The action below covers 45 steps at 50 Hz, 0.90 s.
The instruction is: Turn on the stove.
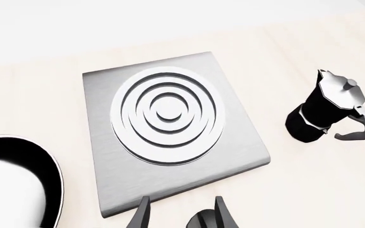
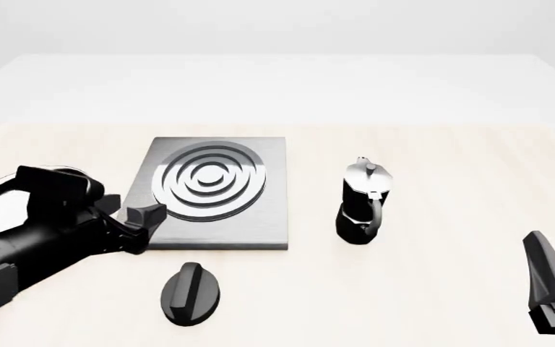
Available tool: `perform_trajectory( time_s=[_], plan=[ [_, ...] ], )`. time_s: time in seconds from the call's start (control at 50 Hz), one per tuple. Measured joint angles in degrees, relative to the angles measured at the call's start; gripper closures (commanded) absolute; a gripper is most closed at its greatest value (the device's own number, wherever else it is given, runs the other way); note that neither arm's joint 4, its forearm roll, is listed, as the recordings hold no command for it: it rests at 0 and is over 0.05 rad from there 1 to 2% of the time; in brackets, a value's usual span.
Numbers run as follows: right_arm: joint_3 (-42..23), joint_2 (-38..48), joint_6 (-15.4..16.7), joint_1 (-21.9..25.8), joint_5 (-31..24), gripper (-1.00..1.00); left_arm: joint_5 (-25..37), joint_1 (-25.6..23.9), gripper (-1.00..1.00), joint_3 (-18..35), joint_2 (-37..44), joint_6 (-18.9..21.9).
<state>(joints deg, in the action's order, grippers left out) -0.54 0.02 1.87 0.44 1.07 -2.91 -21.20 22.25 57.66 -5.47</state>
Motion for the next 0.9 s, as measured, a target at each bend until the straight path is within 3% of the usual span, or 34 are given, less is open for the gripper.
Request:
perform_trajectory(
  time_s=[0.9],
  plan=[
    [-0.10,-0.01,-1.76,-0.02,0.32,-1.00,-15.17,-4.84,-1.00,-3.67,18.12,-4.94]
  ],
)
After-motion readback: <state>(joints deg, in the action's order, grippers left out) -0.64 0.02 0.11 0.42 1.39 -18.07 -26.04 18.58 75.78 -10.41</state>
